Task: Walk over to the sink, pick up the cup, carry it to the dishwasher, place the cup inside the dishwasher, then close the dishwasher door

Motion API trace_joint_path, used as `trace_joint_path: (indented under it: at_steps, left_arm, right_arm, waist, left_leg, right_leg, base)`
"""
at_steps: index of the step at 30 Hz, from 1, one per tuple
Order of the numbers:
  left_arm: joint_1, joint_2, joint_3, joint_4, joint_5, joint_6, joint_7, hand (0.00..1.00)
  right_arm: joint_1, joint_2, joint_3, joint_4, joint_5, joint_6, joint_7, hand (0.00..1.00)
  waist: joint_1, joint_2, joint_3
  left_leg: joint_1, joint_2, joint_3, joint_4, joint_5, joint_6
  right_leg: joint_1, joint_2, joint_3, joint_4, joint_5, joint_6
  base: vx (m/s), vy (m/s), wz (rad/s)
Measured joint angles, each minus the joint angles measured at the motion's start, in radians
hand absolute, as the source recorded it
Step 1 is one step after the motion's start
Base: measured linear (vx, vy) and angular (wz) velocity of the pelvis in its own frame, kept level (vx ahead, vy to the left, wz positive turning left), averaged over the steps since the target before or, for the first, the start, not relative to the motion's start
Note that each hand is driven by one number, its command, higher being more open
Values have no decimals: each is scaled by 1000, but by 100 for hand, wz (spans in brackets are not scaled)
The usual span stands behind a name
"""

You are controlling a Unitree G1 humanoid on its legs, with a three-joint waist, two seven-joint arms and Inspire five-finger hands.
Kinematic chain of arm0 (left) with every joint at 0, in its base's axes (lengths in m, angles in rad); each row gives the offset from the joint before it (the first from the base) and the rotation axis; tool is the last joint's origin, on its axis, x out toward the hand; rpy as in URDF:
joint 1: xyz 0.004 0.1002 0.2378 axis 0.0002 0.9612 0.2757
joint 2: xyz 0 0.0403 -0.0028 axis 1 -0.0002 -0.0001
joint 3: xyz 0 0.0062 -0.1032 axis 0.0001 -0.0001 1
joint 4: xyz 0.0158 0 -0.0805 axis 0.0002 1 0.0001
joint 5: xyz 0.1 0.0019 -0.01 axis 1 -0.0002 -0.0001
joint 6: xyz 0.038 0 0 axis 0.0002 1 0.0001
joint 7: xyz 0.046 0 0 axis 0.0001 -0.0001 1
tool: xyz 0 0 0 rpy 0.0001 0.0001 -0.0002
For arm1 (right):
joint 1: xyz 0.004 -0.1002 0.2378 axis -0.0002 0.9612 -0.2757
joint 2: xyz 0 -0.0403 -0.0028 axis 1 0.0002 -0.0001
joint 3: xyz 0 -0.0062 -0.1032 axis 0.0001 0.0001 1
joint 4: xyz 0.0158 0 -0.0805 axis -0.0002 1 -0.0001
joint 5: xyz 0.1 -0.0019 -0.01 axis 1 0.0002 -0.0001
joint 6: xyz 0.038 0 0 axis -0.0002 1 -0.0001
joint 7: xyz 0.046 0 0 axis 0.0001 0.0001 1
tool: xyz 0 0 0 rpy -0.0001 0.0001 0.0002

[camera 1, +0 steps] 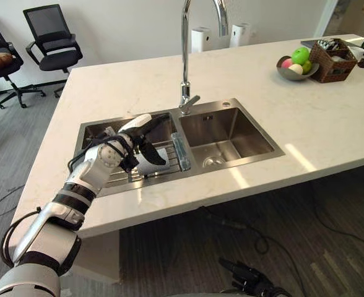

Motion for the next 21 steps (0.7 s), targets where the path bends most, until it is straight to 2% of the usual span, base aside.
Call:
trace_joint_path:
  at_steps: [7, 11, 21]
  left_arm:
    - [-52, 37, -63, 37, -72, 15, -159, 100]
    - [-60, 42, -69, 37, -82, 55, -241, 100]
    - [-60, 58, -68, 31, -115, 162, -238, 100]
  right_arm:
    - [43, -19, -2, -9, 0, 3, 31, 100]
    - [58, -22, -3, -26, 23, 3, 42, 100]
    - [72, -26, -23, -30, 36, -11, 63, 100]
  waist:
    - [-23, 6, 3]
    - [-44, 12, 7]
    - [-52, 30, 17]
  left_leg:
    - [3, 1, 13, 0, 0, 0]
    - [0, 0, 14, 0, 0, 0]
    - [-3, 2, 14, 0, -1, -1]
  right_leg:
    - [-4, -2, 11, -1, 9, 4]
    - [-8, -3, 15, -1, 10, 5]
    - [-10, 3, 16, -5, 11, 4]
  base:
    - [-51, -9, -7]
    - [-5, -2, -1]
    - [0, 0, 0]
